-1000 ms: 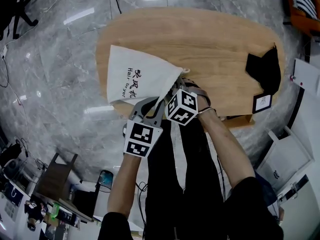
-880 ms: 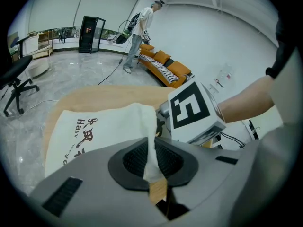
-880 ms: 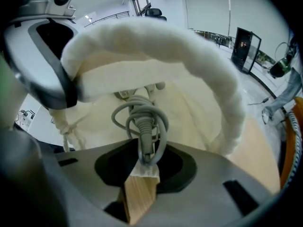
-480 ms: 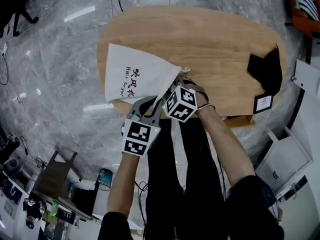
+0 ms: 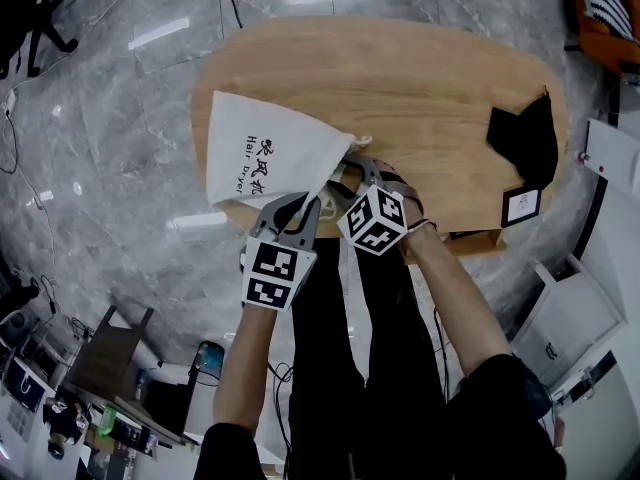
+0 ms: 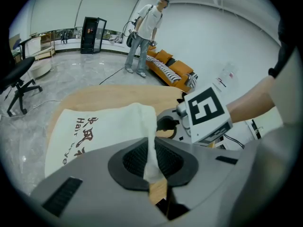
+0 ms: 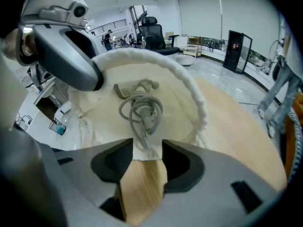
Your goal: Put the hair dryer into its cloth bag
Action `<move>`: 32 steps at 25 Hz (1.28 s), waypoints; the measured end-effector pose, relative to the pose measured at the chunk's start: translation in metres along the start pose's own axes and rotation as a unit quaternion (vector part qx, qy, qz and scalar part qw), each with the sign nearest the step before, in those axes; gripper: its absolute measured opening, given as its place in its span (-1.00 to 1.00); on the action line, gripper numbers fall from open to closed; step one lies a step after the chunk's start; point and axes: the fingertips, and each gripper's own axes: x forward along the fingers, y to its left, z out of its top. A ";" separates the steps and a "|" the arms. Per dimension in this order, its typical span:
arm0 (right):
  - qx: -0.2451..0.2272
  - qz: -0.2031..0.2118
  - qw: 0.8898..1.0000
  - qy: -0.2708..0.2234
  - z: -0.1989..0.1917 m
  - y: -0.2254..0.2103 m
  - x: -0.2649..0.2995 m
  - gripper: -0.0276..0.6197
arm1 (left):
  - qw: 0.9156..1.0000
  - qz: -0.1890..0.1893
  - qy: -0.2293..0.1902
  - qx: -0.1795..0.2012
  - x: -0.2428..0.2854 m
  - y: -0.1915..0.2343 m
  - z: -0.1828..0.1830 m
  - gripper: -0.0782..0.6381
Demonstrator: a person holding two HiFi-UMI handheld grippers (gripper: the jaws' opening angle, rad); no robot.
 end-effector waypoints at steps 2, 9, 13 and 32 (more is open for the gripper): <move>0.026 -0.013 1.000 -0.006 -0.012 -0.001 -0.013 -0.34 | 1.000 0.001 0.003 0.000 0.003 -0.002 -0.001 -0.68; 0.153 -0.046 0.987 -0.034 -0.065 0.010 -0.061 -0.48 | 0.999 0.032 0.026 -0.016 0.019 -0.007 -0.015 -0.67; 0.188 -0.046 0.981 -0.022 -0.094 0.024 -0.081 -0.49 | 0.998 0.050 0.041 -0.012 0.038 -0.014 -0.032 -0.65; 0.277 -0.128 0.947 -0.098 -0.019 0.007 -0.188 -0.88 | 0.997 0.064 -0.011 0.028 -0.042 -0.047 0.005 -0.41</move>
